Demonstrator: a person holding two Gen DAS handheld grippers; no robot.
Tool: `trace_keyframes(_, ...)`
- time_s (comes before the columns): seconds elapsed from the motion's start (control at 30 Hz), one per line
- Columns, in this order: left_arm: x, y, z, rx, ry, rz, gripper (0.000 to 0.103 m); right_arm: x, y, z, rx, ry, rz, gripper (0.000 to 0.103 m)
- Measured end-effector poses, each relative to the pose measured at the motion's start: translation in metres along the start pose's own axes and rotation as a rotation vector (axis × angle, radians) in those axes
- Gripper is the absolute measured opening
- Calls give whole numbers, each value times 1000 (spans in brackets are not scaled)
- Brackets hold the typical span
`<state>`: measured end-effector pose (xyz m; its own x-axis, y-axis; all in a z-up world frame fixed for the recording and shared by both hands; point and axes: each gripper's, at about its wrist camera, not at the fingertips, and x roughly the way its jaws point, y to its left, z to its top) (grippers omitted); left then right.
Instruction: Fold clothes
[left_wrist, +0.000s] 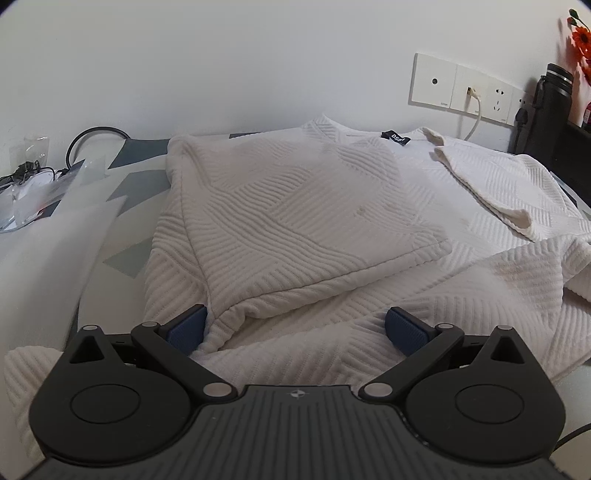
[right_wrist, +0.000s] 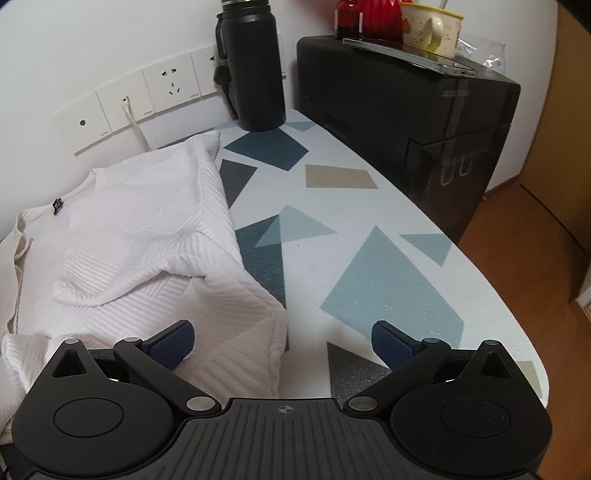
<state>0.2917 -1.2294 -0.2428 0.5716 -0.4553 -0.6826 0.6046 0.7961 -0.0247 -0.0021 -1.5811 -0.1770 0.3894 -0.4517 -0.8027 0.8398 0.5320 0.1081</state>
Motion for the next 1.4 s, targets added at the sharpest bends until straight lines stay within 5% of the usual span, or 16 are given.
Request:
trace_keyframes(0.67, 4, -11, 6, -68, 24, 93, 103, 3, -14, 9, 17, 6, 60, 102)
trace_keyframes(0.9, 6, 2, 5, -5, 2, 21, 103, 9, -19, 10, 22, 22, 71, 102)
trace_keyframes(1.1, 7, -1, 4, -11, -5, 32, 103, 13, -16, 9, 8, 39, 107, 102)
trace_keyframes(1.4, -17, -3, 13, -67, 84, 59, 102, 9, -9, 10, -77, 31, 200, 102)
